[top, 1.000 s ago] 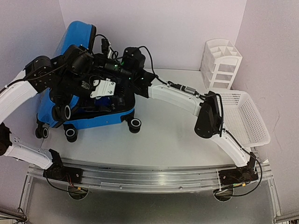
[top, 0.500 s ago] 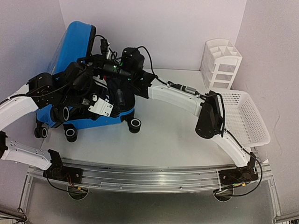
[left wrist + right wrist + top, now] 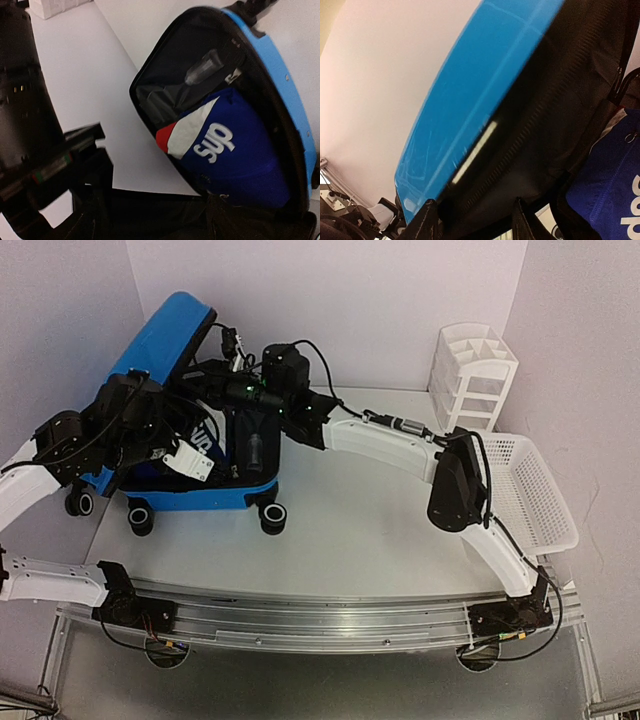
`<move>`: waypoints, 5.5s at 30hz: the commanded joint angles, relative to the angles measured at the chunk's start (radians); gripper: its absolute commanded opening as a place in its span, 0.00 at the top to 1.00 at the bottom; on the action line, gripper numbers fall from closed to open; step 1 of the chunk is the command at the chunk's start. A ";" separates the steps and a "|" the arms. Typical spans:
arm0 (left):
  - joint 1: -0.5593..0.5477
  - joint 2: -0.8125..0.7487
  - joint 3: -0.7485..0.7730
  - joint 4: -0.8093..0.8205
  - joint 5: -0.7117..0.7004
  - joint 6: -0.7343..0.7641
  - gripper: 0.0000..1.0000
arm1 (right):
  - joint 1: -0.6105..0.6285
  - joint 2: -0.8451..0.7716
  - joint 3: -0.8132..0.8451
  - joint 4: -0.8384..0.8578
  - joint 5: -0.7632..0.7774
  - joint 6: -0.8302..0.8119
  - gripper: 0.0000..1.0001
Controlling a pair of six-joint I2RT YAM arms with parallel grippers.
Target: Open, take out, and arrange the luggage
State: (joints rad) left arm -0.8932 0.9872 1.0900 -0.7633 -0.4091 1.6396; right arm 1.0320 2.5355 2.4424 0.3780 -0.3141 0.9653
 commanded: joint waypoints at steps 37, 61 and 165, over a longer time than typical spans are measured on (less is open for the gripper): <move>0.954 0.215 0.255 0.400 0.185 0.239 0.31 | -0.091 -0.052 -0.219 -0.943 0.747 -0.452 0.36; 1.070 0.513 0.465 0.560 0.321 0.269 0.28 | -0.089 -0.330 -0.577 -0.951 0.753 -0.362 0.73; 0.780 0.175 -0.092 0.231 0.767 -1.957 0.18 | -0.311 -0.113 -0.048 -1.321 0.409 -0.147 0.66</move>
State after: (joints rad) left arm -0.1169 1.1506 0.9703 -0.5403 0.3806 -0.3149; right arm 0.7143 2.4278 2.3386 -1.0599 0.0772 0.7883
